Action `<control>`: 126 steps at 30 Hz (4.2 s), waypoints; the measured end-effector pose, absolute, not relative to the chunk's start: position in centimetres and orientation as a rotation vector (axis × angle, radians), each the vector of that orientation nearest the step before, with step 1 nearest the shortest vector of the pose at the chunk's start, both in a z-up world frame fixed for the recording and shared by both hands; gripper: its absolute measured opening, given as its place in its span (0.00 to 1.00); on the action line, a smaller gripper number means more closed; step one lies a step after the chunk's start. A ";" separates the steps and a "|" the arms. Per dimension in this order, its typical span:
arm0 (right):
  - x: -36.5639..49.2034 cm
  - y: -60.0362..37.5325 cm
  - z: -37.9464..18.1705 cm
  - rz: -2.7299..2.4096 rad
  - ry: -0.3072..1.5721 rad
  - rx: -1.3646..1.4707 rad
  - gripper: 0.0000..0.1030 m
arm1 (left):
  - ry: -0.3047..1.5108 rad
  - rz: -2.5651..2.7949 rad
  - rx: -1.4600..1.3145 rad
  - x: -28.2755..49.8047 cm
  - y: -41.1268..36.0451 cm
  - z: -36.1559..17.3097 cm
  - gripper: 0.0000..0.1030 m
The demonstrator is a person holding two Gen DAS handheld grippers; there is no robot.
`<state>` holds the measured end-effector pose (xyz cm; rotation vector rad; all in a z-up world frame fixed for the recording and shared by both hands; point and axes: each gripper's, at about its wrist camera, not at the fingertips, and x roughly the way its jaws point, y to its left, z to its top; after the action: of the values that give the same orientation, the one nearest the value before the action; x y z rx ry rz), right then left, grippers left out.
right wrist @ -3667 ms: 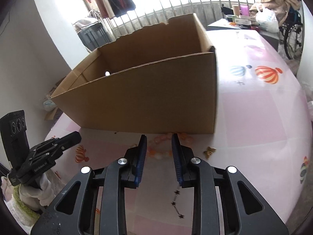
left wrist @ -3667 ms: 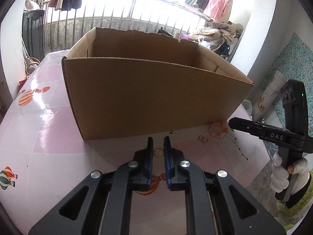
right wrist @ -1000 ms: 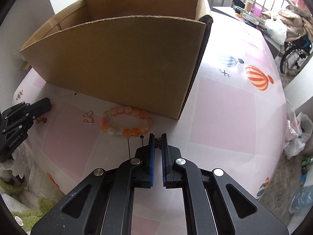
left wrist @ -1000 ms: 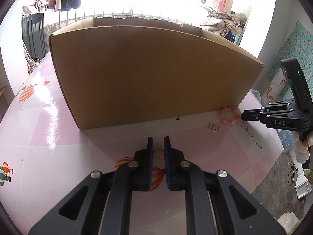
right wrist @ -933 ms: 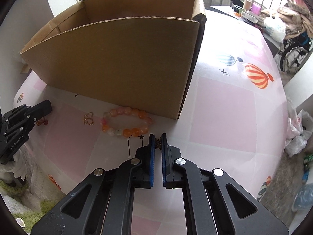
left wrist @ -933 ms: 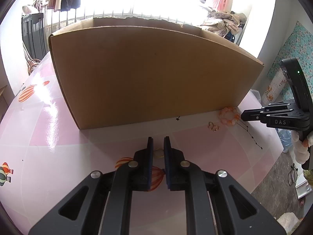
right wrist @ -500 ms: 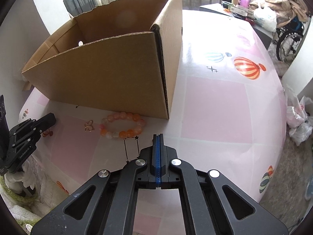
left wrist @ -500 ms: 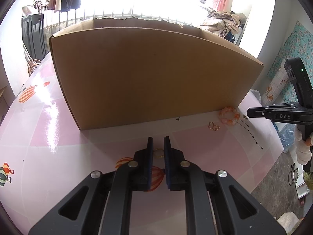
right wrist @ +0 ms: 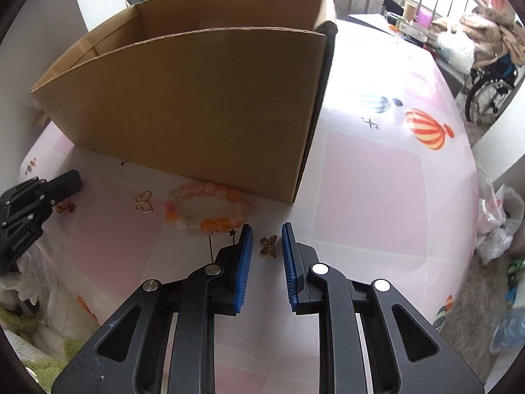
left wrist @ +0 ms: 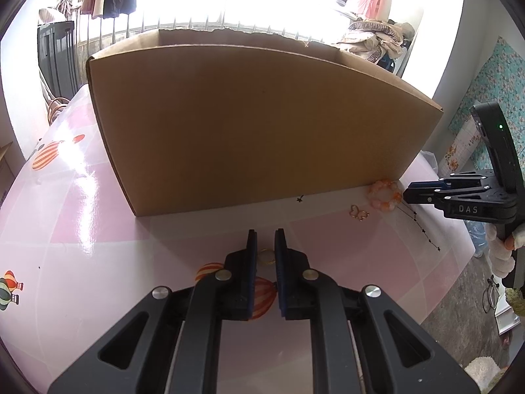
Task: Organize jewelry
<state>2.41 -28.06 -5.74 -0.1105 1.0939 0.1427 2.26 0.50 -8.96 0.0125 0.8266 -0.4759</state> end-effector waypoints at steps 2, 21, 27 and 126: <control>2.5 -28.0 -5.8 0.143 1.094 -0.122 0.14 | 0.828 -0.476 0.012 2.3 0.5 -9.0 0.10; 1.8 -28.8 -5.7 0.149 1.074 -0.042 0.04 | 0.825 -0.474 0.010 2.4 0.7 -8.9 0.10; 1.5 -29.4 -5.3 0.145 1.050 -0.022 0.04 | 0.820 -0.476 0.010 2.2 0.7 -8.8 0.10; 1.2 -27.4 7.8 0.015 0.601 0.126 0.80 | 0.628 -0.274 0.031 7.0 -3.4 6.3 0.82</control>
<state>1.18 -27.44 7.77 0.1260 0.6008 0.0152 6.98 -3.42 6.27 0.0311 0.6276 -0.2745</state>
